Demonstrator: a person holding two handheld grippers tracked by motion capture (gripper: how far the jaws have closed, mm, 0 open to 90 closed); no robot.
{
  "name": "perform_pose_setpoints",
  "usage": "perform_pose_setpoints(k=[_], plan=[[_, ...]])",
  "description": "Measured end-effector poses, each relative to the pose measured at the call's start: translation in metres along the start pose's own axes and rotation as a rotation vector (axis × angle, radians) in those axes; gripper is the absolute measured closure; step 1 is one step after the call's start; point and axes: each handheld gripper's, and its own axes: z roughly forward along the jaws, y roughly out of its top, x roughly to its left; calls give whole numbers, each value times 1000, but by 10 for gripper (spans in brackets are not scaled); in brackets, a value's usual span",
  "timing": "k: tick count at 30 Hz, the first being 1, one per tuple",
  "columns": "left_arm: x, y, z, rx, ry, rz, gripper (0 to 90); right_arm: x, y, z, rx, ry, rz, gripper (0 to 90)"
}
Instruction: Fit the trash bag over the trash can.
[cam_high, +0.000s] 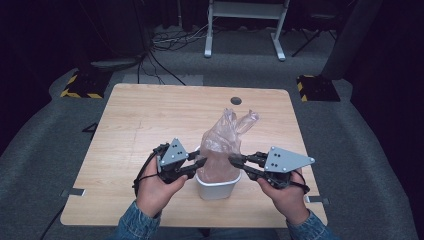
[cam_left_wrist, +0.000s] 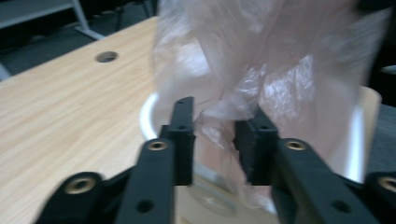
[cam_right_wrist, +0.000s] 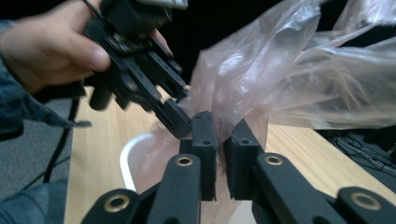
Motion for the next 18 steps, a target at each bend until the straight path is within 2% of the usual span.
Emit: perform_pose_setpoints(k=[1,3,5,10,13,15,18], plan=[[1,0,-2,-20,6,-17,623,0,2,-2,-10,-7,-4,851],[4,0,-7,-51,20,-33,617,2,7,-6,-25,-20,-20,868],[7,0,-11,-68,45,-28,603,6,11,-9,-43,-47,-41,875],[8,-1,-11,-57,46,-27,594,14,17,-16,-49,-101,-63,877],[12,-1,-6,-47,53,-29,600,14,18,-23,-62,-109,-37,881],[12,-1,0,-34,45,-26,628,14,18,-25,-60,-100,-23,880],[6,-1,12,16,32,33,654,15,14,-16,-40,-61,-11,879]])
